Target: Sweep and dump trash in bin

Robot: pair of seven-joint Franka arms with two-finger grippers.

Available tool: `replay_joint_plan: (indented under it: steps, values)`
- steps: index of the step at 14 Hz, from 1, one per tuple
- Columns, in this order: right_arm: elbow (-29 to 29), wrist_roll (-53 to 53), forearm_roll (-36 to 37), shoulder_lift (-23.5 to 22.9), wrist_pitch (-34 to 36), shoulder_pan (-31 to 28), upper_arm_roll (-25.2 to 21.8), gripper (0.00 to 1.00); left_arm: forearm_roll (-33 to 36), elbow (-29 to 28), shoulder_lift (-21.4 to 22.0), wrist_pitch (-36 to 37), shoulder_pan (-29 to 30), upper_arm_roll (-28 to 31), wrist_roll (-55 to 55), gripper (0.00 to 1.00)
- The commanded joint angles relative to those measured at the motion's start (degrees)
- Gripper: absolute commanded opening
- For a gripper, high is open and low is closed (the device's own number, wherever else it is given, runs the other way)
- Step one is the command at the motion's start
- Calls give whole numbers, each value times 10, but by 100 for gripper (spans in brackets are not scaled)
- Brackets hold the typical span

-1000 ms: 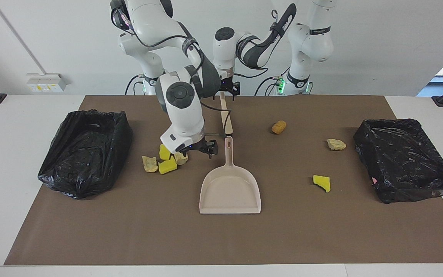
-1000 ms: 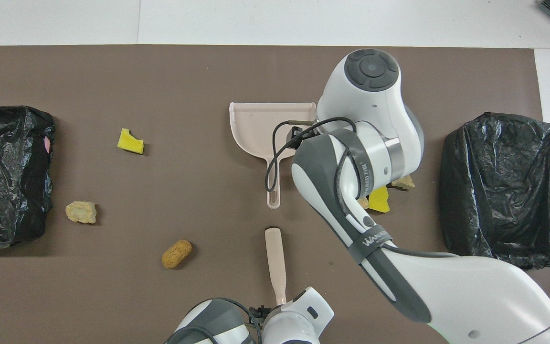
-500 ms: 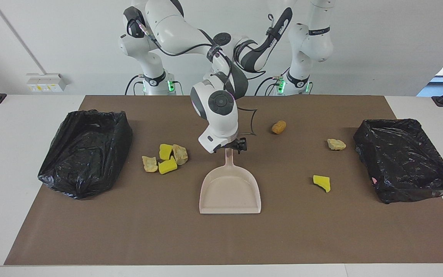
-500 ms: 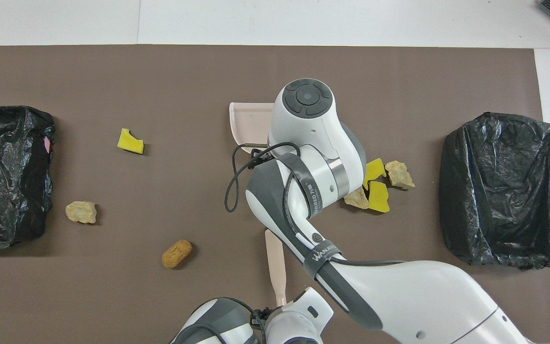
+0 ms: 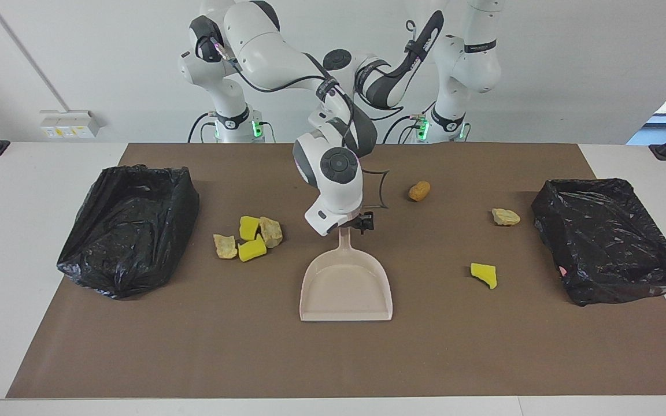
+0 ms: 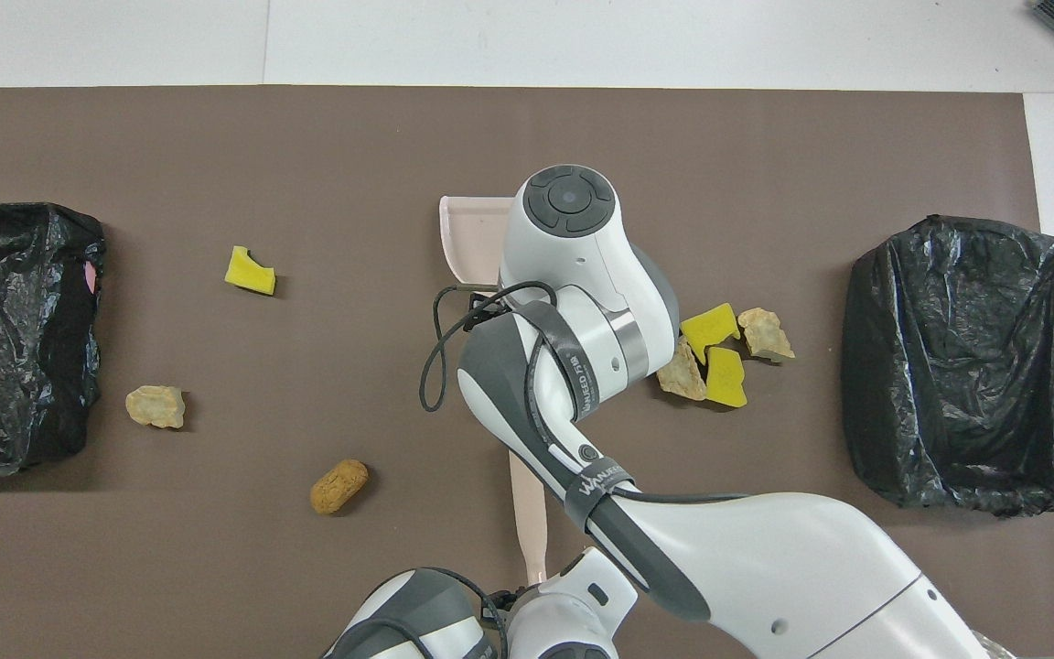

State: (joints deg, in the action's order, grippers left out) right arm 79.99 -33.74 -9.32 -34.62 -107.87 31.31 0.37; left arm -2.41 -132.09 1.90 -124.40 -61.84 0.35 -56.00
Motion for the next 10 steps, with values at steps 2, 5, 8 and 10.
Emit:
replay_joint_plan:
  steps: [2,5,8,10]
  values:
    - [-12,8,-2,-4,8,0,1,5,-6,-6,71,182,37,2,2,0]
    - [-15,8,-13,1,21,-9,1,0,-5,-46,105,220,68,1,7,0]
    - [-16,13,-14,13,20,-11,0,0,-5,-107,136,208,108,1,9,0]
    - [-10,99,-16,42,21,-26,0,0,-5,-109,130,199,159,1,14,0]
